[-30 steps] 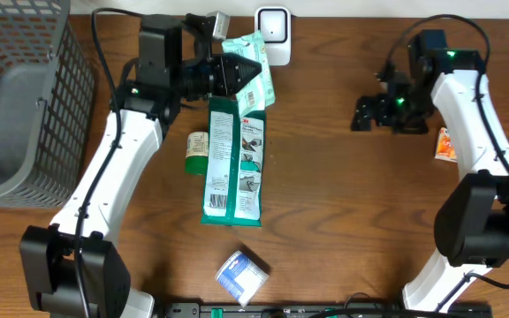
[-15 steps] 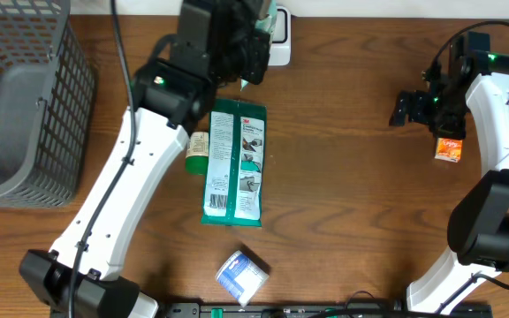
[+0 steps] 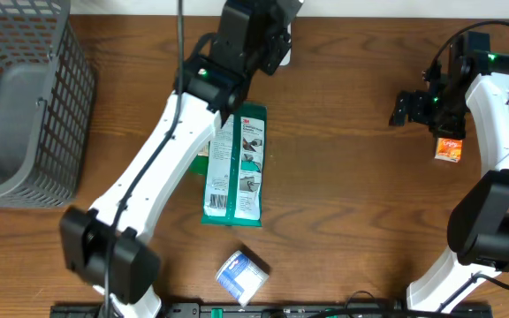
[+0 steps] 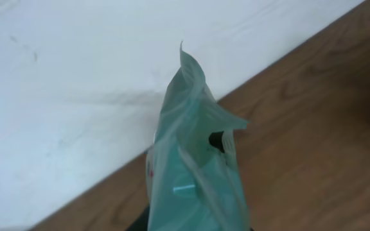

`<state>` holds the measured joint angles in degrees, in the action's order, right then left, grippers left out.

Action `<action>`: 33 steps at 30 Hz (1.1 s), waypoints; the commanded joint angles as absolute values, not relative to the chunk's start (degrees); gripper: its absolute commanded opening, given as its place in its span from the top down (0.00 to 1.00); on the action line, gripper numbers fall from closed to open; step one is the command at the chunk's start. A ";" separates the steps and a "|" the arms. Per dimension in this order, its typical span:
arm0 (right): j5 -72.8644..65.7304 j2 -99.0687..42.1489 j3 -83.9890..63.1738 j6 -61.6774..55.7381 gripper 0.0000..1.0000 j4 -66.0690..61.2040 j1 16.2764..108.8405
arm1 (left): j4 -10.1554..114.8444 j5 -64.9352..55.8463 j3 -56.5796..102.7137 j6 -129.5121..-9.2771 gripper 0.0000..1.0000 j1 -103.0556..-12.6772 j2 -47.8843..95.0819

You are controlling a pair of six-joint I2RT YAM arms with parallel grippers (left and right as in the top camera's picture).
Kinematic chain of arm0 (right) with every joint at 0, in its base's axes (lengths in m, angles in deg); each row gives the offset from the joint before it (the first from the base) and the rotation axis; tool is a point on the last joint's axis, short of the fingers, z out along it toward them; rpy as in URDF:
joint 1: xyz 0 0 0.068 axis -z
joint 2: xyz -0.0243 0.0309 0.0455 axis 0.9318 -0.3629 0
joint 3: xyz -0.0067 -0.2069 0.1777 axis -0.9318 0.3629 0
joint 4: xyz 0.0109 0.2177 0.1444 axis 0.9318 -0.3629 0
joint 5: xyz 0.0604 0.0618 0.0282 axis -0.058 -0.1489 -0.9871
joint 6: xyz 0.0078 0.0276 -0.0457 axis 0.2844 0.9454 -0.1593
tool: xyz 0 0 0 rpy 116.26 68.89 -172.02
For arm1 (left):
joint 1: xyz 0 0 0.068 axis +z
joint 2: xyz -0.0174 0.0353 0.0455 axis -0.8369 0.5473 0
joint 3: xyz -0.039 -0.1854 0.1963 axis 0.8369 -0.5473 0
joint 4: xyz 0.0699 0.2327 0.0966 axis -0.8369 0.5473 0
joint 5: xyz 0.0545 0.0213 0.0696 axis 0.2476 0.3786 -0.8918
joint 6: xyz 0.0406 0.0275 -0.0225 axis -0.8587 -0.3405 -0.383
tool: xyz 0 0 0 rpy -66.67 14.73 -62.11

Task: Scan the item barcode
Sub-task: 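Raise the wipes pack with the left gripper toward the scanner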

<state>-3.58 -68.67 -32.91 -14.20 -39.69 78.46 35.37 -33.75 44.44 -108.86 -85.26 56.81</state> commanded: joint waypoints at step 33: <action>-3.27 -68.45 -33.06 -13.26 0.01 -39.71 78.48 | -22.02 -51.93 45.16 -146.43 0.93 -87.65 92.98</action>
<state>-3.53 -68.67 -32.91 -14.03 -39.67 78.46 -20.43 -51.43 44.40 -144.51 -88.00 92.96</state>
